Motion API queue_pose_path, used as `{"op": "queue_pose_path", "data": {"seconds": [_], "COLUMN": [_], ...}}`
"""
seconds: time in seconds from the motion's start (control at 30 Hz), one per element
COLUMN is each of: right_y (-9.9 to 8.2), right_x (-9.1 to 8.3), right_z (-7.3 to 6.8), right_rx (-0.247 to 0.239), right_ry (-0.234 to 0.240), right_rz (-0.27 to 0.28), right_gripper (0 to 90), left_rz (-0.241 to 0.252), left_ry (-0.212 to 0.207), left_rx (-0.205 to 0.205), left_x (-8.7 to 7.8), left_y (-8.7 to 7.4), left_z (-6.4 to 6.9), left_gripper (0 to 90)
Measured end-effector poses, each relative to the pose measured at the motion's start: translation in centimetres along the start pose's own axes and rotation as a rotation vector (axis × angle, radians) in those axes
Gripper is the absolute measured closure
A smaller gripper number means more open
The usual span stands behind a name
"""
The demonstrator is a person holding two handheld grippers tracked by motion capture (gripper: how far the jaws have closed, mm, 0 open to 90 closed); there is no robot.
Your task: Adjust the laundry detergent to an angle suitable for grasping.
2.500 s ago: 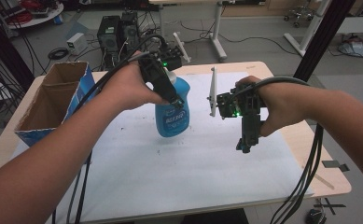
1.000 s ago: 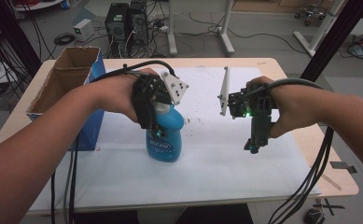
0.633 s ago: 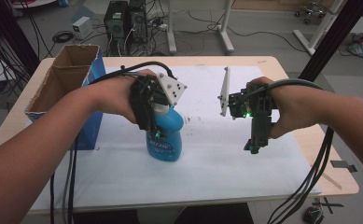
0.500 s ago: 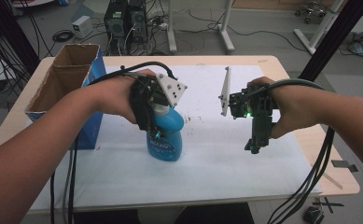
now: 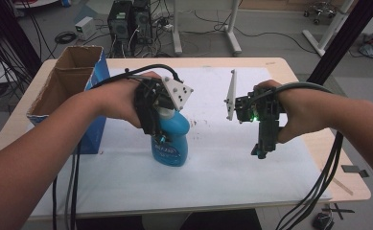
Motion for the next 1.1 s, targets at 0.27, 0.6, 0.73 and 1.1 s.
{"op": "queue_pose_path", "data": {"seconds": [0.27, 0.6, 0.73, 1.1], "right_y": [0.0, 0.0, 0.0, 0.1], "right_x": [0.0, 0.1, 0.1, 0.1], "right_z": [-0.1, -0.1, -0.1, 0.1], "right_rx": [0.000, -0.003, -0.008, -0.008], "right_ry": [-0.003, -0.006, -0.005, -0.002], "right_rz": [0.003, 0.002, 0.004, 0.005], "right_gripper": [1.6, 1.6, 1.6, 1.6], "left_rz": [-0.010, -0.017, -0.017, -0.051], "left_ry": [-0.007, -0.017, -0.020, -0.014], "left_rx": [-0.020, -0.033, -0.045, -0.113], "left_x": [0.1, 0.0, -0.1, -1.4], "left_y": [-0.1, -0.2, -0.3, -0.8], "left_z": [-0.1, 0.1, 0.1, 0.3], "left_gripper": [35.6, 31.7, 30.7, 23.9]}}
Point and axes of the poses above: each handheld gripper's, and its own axes: x roughly forward along the jaws, y roughly out of its top, z roughly to its right, the point moved 7 cm from there along x, roughly forward along the jaws, and after that the axes turned 13 degrees about -z, right-handed, at the moved point
